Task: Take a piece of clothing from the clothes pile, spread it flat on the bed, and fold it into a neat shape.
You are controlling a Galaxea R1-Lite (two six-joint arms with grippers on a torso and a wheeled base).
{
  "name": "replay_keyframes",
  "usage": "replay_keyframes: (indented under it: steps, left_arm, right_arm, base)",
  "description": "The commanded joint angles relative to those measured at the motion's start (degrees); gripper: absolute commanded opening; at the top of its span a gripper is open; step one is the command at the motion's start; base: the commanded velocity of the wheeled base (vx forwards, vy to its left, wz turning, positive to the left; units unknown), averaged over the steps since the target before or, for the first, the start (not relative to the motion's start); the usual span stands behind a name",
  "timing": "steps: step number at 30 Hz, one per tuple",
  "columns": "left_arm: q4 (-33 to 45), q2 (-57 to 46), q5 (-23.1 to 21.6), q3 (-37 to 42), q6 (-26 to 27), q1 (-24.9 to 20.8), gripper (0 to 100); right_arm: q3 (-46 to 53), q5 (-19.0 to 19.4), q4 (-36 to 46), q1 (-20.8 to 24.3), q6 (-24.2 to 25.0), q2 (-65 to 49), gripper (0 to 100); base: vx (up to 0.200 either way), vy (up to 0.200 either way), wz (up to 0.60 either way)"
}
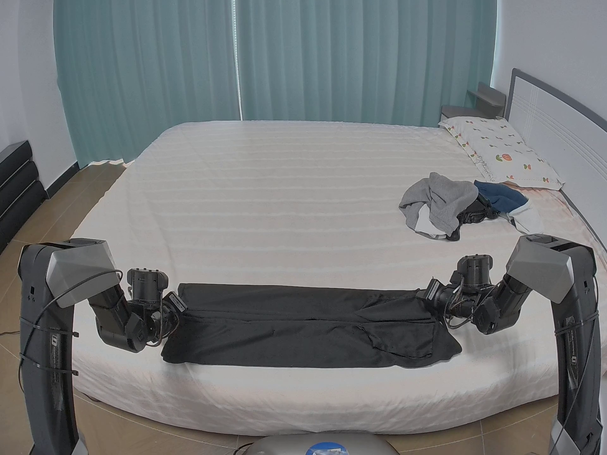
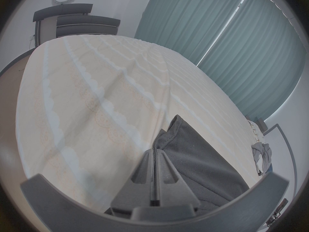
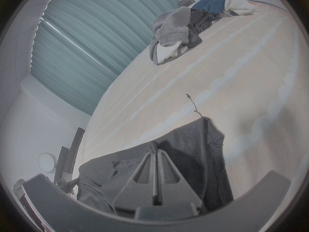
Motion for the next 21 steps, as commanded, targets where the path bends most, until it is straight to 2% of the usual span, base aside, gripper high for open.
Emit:
replay_keyframes:
  steps: [1,2,9,16,17,21]
  left_arm:
    - [-0.03,-0.03,0.04,0.0,0.0,-0.01,0]
    - [-0.03,-0.03,0.04,0.0,0.0,-0.01,0]
    - [0.06,-0.38,-0.31,-0.17,-0.26,0.52,0]
    - [0.06,-1.61,-1.54,0.0,-3.16,0.78,0]
    - [0.06,-2.84,-2.16,0.35,-3.25,1.13,0]
    - [0.68,-5.39,-6.03,2.2,-3.25,1.92,0]
  right_arm:
    - [-0.55,0.05,0.66,-0.08,-0.01,0.59,0]
    - [-0.55,0.05,0.84,-0.08,-0.01,0.59,100]
    - [0.07,0.05,-1.45,-0.08,0.78,0.41,100]
    - [1.12,0.14,-2.59,-1.83,3.15,-1.79,100]
    - [1.12,0.49,-2.68,-2.8,5.09,-2.49,100]
    - [1.03,0.58,-2.77,-3.77,6.76,-2.67,100]
  base:
    - [0.0,0.0,0.0]
    - [0.0,0.0,0.0]
    - [0.0,0.0,0.0]
    - [0.0,0.0,0.0]
    - [0.0,0.0,0.0]
    - [0.0,0.0,0.0]
